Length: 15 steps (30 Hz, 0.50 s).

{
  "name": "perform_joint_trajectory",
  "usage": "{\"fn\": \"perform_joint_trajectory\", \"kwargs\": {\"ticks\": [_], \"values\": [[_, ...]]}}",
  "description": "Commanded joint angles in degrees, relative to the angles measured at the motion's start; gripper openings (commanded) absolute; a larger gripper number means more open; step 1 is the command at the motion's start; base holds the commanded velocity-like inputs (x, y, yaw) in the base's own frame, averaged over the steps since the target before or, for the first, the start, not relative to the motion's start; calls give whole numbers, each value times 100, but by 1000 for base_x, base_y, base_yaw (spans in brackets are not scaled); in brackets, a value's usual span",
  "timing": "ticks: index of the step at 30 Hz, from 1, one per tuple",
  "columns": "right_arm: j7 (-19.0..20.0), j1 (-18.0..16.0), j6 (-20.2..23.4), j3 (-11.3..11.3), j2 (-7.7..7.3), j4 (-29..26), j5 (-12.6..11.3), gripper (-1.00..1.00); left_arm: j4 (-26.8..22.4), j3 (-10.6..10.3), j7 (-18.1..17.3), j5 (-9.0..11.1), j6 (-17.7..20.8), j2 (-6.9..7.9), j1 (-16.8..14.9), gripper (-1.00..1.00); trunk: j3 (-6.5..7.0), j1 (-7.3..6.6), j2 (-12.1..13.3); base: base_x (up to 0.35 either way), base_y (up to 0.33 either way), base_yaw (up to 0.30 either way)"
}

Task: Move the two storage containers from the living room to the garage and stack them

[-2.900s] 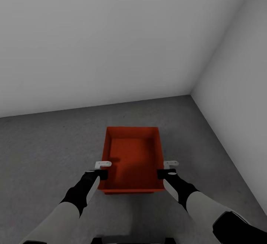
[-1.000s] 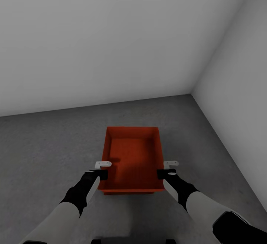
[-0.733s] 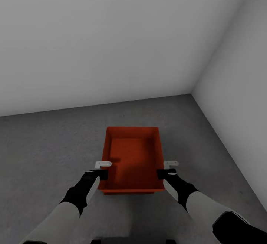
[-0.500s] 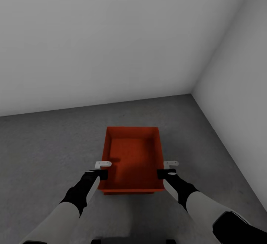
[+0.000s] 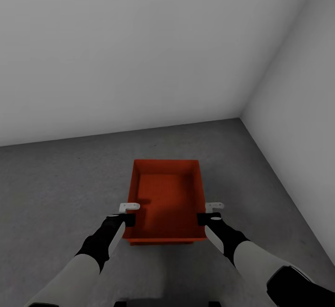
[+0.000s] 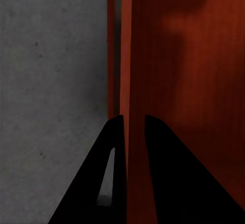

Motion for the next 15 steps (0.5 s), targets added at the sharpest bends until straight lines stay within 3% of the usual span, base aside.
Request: {"fn": "perform_joint_trajectory", "kwargs": {"ticks": [1, 4, 15], "values": [[-60, -1, 38, 134, -208, 220, 47, -100, -5, -33, 18, 225, 11, 6, -6, -100, -22, 23, -44, 0, 0, 0], [-63, -1, 38, 134, -208, 220, 46, -100, -1, -33, 16, 224, 11, 6, -6, -100, -75, 89, -165, 0, 0, 0], [-64, -1, 38, 134, -208, 220, 51, -100, -1, -40, 16, 223, 11, 5, -6, -100, -75, 89, -165, 0, 0, 0]]}}
